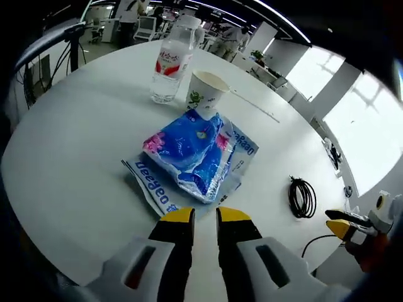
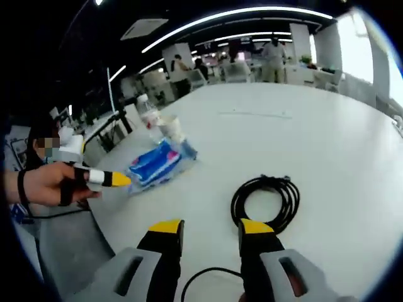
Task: Arrange the tabletop items into an orderly group along one side of the table until the central work area is clear of visible clutter.
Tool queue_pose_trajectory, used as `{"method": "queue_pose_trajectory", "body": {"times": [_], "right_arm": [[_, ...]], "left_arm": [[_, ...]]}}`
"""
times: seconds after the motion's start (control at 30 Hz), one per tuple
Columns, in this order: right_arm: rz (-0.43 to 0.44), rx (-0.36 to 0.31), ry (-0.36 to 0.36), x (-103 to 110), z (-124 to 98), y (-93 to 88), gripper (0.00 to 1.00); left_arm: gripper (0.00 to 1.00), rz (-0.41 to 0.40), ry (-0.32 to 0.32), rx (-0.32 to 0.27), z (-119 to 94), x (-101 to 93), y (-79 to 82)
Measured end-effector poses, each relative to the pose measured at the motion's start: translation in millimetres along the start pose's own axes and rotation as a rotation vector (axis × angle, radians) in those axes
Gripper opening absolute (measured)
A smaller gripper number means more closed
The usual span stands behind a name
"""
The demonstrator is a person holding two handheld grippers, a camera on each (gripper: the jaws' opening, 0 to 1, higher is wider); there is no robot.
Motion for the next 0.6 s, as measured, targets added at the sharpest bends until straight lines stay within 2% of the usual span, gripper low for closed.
{"method": "queue_pose_trajectory", "body": {"times": [0.4,0.5,0.6], "right_arm": [[-0.004,0.018,-0.044,24,-17,-11.7,0.33],[0.038,-0.021,-0.058,29,-22,-5.1,0.34],[0.038,-0.022,-0.058,35,-20,-5.9,0.34]], "left_arm": [[0.11,-0.095,0.005,-0.004,12,11.3,3.2],[0.12,-0.116,0.001,-0.008,13,16.3,5.3],[0.12,-0.159,-0.011,-0.029,13,23.6,12.5]]}}
Point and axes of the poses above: the point that each gripper's makers call its tool centre point, and the gripper's own axes: z roughly forward along the fingers, x roughly to its left, y roughly out of its top, the point moved 2 cm from there along -z, roughly backward along the fingers, and after that the axes turned 1 degree about -y, right-handed, at the moved point
